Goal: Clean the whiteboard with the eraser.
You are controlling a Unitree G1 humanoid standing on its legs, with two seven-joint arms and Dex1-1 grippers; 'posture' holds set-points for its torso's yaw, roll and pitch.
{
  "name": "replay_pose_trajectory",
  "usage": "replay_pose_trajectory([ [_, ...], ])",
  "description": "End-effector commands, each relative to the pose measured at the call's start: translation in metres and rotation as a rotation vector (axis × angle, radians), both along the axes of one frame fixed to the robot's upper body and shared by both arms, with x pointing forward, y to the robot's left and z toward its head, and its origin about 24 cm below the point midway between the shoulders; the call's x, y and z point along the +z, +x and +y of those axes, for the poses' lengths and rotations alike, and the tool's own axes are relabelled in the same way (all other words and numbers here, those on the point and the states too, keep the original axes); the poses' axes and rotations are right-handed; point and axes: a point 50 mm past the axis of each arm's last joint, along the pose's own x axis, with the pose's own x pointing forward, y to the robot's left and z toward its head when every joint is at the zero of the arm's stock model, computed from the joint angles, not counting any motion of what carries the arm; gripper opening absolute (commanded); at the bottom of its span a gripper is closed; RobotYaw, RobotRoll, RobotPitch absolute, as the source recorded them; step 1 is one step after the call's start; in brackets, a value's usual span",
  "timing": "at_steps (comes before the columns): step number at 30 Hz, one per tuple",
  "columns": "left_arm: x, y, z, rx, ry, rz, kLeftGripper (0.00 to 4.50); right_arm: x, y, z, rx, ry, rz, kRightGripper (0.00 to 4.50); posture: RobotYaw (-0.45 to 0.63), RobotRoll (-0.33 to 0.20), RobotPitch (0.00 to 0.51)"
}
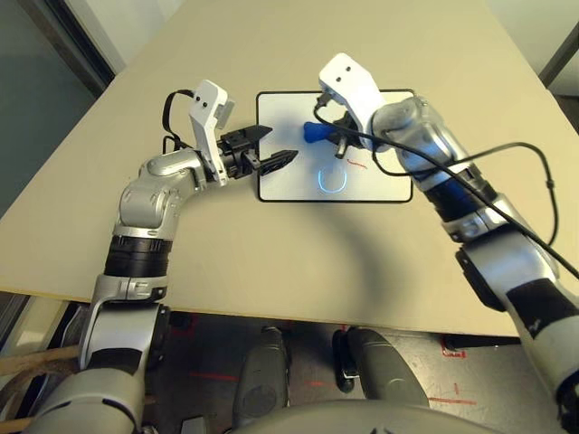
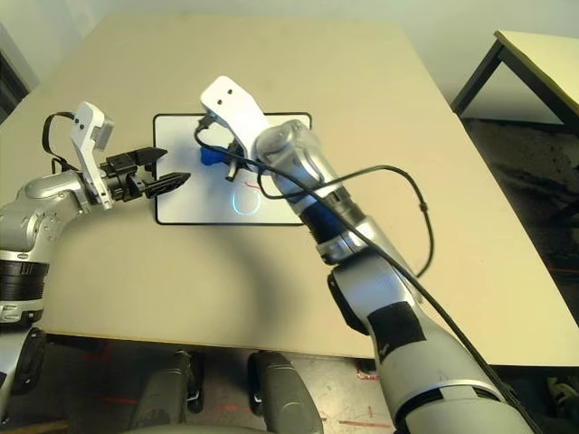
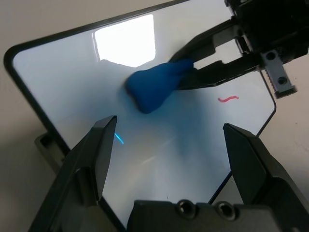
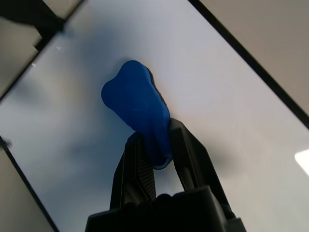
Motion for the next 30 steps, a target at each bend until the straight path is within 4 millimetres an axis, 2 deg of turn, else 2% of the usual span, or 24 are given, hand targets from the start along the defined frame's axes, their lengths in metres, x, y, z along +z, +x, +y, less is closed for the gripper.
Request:
replay_pose_trajectory([
  [1, 0.0, -0.004, 0.002, 0.008, 0.001, 0.001, 4.5, -0.017, 0.007, -0.008, -0.052, -0.059, 0.024, 0.64, 0.01, 0.0, 0.162],
  [6, -0.001, -0.004, 0.002, 0.011, -0.001, 0.004, 4.5, -0.019, 0.01, -0.021, -0.079, -0.078, 0.028, 0.63, -0.01, 0.0, 0.156],
  [12, -0.001, -0.001, 0.0, 0.0, 0.001, 0.008, 4.5, -0.018, 0.009, -0.068, -0.173, -0.129, 0.042, 0.62, -0.04, 0.0, 0.152],
  [16, -0.001, 0.001, -0.001, -0.011, 0.003, 0.01, 4.5, -0.014, 0.005, -0.085, -0.216, -0.151, 0.046, 0.62, -0.06, 0.0, 0.154],
  [19, -0.001, 0.003, -0.002, -0.017, 0.003, 0.011, 4.5, -0.013, 0.003, -0.083, -0.217, -0.152, 0.046, 0.62, -0.06, 0.0, 0.154],
  [21, -0.002, 0.003, -0.003, -0.021, 0.002, 0.011, 4.5, -0.013, 0.003, -0.075, -0.205, -0.145, 0.048, 0.62, -0.06, 0.0, 0.154],
  [30, -0.001, 0.002, -0.004, -0.019, -0.007, 0.008, 4.5, -0.015, 0.004, -0.022, -0.111, -0.11, 0.049, 0.62, -0.03, 0.0, 0.163],
])
